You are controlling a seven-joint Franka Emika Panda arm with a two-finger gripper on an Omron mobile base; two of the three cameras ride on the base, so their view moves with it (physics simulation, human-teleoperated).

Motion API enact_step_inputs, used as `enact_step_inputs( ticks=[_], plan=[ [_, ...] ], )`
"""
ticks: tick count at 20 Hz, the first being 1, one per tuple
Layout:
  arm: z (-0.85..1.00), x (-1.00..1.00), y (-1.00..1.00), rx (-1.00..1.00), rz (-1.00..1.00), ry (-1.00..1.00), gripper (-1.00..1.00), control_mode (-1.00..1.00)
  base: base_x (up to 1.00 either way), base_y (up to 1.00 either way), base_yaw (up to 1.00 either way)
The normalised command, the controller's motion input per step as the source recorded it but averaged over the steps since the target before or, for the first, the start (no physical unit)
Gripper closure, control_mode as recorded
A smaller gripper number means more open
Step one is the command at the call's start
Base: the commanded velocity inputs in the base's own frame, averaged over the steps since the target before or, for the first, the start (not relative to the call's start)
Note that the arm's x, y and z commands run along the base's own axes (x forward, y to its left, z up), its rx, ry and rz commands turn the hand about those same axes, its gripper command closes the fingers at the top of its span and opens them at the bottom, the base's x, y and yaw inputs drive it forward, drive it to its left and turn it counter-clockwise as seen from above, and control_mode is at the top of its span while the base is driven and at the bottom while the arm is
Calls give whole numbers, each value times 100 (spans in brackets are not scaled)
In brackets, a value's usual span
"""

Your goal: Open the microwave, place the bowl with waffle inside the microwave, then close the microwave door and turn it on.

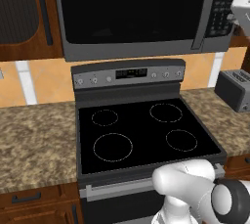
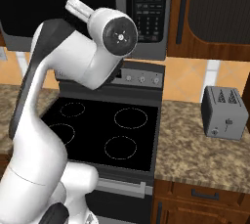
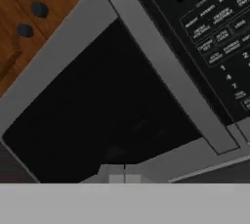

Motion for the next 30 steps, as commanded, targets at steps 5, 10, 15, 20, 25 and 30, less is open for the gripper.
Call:
enact_step_inputs(
  ticks=[5, 10, 15, 20, 25, 30],
  plan=[
    [-56, -1, -75, 87, -6, 19, 100, -100, 0, 0, 0],
    [-45, 58, -16, 47, 0, 11, 100, -100, 0, 0, 0],
    [-11, 41, 3, 1, 1, 7, 100, -100, 0, 0, 0],
    [-2, 44, -16, 3, 0, 5, 100, -100, 0, 0, 0],
    [-6, 61, -18, 6, 0, 6, 100, -100, 0, 0, 0],
    [-18, 60, -24, 7, 0, 3, 100, -100, 0, 0, 0]
  ],
)
